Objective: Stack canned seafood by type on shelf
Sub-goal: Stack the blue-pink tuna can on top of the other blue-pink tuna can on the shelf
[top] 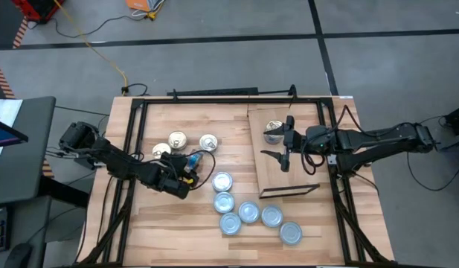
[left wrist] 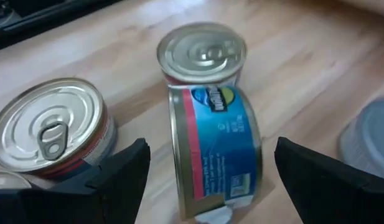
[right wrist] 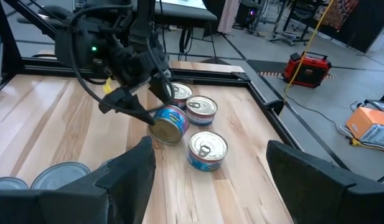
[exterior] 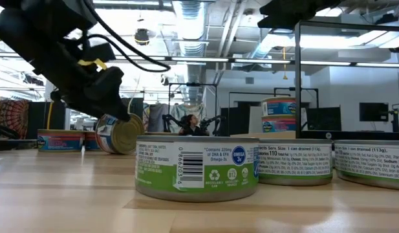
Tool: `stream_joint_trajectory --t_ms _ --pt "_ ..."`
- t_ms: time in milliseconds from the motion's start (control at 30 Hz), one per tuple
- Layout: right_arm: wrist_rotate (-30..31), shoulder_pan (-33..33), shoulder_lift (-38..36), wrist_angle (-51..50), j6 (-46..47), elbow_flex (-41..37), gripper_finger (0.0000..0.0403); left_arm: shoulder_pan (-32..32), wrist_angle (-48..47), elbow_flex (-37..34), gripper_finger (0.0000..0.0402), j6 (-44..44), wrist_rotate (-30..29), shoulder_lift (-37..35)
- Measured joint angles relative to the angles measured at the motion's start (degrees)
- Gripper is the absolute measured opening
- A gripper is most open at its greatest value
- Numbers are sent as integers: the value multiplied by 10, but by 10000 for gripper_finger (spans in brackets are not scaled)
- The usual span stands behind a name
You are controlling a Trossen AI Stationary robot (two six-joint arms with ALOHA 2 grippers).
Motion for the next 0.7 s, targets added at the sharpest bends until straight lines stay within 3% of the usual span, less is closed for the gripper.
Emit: stream_joint_trajectory --t_ms 333,433,633,700 --pt "0 0 0 1 0 0 329 66 -5 0 320 114 79 0" --pt "0 0 0 1 1 0 329 70 -7 0 291 141 80 0" --pt "1 1 0 -16 17 0 329 70 23 0 192 265 63 0" --pt "1 1 0 -33 31 0 329 70 42 0 187 318 53 0"
